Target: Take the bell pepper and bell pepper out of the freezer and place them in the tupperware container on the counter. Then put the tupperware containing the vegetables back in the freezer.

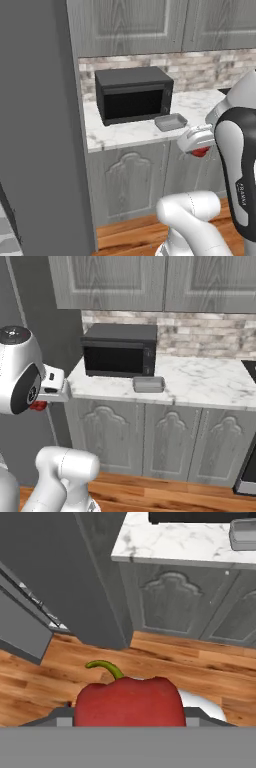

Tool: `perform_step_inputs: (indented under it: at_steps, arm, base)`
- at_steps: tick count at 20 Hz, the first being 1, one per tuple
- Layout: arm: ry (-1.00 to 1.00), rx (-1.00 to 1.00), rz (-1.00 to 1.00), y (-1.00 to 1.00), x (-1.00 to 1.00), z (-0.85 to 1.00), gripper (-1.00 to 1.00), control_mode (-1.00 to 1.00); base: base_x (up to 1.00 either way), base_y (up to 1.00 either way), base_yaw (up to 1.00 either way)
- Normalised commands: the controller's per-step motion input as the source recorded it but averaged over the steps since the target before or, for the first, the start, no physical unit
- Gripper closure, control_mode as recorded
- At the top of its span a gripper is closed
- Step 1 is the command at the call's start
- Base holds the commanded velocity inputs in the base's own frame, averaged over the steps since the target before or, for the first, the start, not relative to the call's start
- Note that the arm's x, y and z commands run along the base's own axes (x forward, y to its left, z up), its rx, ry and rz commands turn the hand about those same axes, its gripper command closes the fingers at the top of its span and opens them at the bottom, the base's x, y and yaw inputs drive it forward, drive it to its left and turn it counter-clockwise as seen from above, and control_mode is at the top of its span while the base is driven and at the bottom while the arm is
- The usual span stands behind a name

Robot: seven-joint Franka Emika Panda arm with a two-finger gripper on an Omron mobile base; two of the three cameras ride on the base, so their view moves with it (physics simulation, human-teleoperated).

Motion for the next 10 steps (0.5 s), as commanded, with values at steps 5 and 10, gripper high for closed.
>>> perform_step_inputs:
  at_steps: [5, 10]
  arm:
    - [0.0, 0.0, 0.0, 0.0, 0.0, 0.0, 1.0, 1.0]
    - [0.0, 0.0, 0.0, 0.0, 0.0, 0.0, 1.0, 1.0]
  base:
    - [0.84, -1.0, 0.0]
    - [0.89, -0.83, 0.0]
